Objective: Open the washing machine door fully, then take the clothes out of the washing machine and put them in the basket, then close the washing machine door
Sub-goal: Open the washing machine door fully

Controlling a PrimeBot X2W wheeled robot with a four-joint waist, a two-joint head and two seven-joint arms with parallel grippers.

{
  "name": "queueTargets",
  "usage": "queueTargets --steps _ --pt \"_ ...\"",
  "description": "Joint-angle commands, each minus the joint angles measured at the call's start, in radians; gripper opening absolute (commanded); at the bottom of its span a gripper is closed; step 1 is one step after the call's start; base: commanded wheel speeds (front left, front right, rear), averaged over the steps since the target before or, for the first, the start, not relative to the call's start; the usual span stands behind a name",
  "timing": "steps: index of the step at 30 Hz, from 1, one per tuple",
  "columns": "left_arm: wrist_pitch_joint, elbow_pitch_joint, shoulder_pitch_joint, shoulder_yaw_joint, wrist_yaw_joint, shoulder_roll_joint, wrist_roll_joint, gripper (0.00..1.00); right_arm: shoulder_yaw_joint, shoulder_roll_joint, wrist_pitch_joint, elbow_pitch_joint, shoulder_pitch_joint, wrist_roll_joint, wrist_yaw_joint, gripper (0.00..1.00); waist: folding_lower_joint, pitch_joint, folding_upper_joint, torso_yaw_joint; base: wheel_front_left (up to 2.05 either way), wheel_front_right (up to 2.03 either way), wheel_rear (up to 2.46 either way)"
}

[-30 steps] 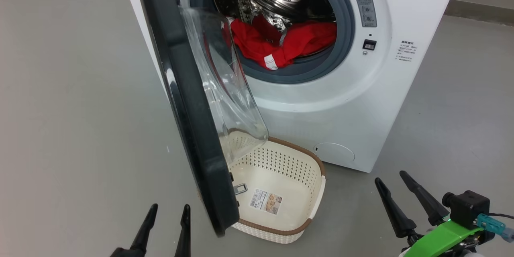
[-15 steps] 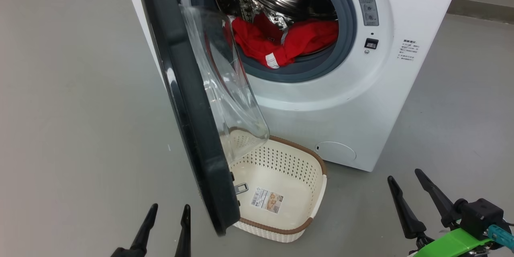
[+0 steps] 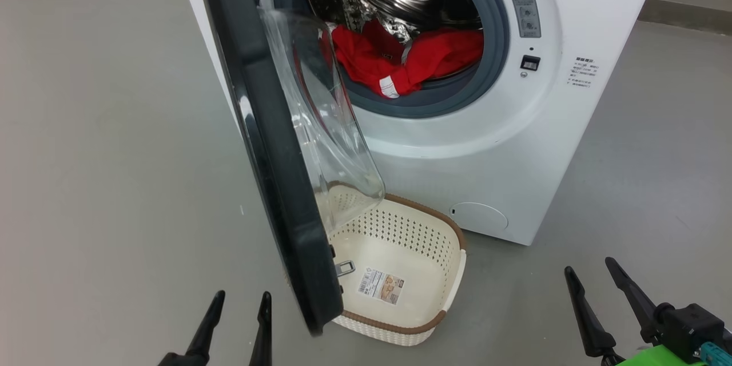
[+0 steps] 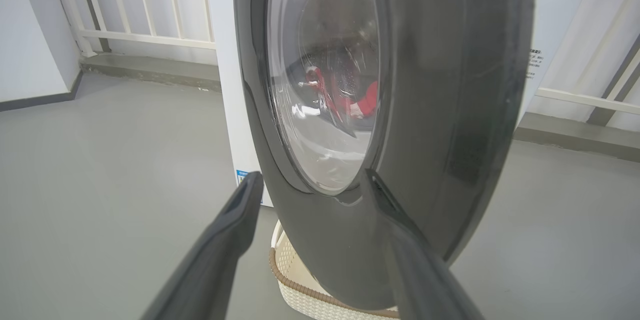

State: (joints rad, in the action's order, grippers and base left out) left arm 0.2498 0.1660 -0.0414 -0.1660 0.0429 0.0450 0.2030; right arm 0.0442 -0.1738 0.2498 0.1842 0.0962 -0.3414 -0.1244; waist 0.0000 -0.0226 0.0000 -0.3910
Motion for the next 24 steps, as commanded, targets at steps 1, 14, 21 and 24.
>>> queueTargets --steps 1,14,21,24 --pt "0.012 -0.020 0.036 0.032 0.001 0.005 -0.003 1.00 0.013 -0.010 0.012 -0.023 -0.014 0.010 -0.006 1.00 0.0000 0.001 0.0000 0.000 0.00 0.00 0.00" --pt "0.012 -0.202 0.088 0.114 0.019 0.005 0.051 0.00 0.009 -0.004 0.012 -0.020 -0.011 0.018 -0.006 1.00 0.0000 0.014 0.0000 -0.007 0.00 0.00 0.00" --pt "0.012 -0.428 0.115 0.069 0.025 0.005 0.040 0.00 0.010 -0.003 0.012 -0.028 -0.014 0.020 -0.006 1.00 0.0000 0.018 0.0000 -0.001 0.00 0.00 0.00" --pt "0.012 -0.509 0.114 -0.003 0.028 0.005 0.037 0.00 0.012 -0.002 0.012 -0.030 -0.016 0.019 -0.006 1.00 0.0000 0.021 0.0000 0.004 0.00 0.00 0.00"
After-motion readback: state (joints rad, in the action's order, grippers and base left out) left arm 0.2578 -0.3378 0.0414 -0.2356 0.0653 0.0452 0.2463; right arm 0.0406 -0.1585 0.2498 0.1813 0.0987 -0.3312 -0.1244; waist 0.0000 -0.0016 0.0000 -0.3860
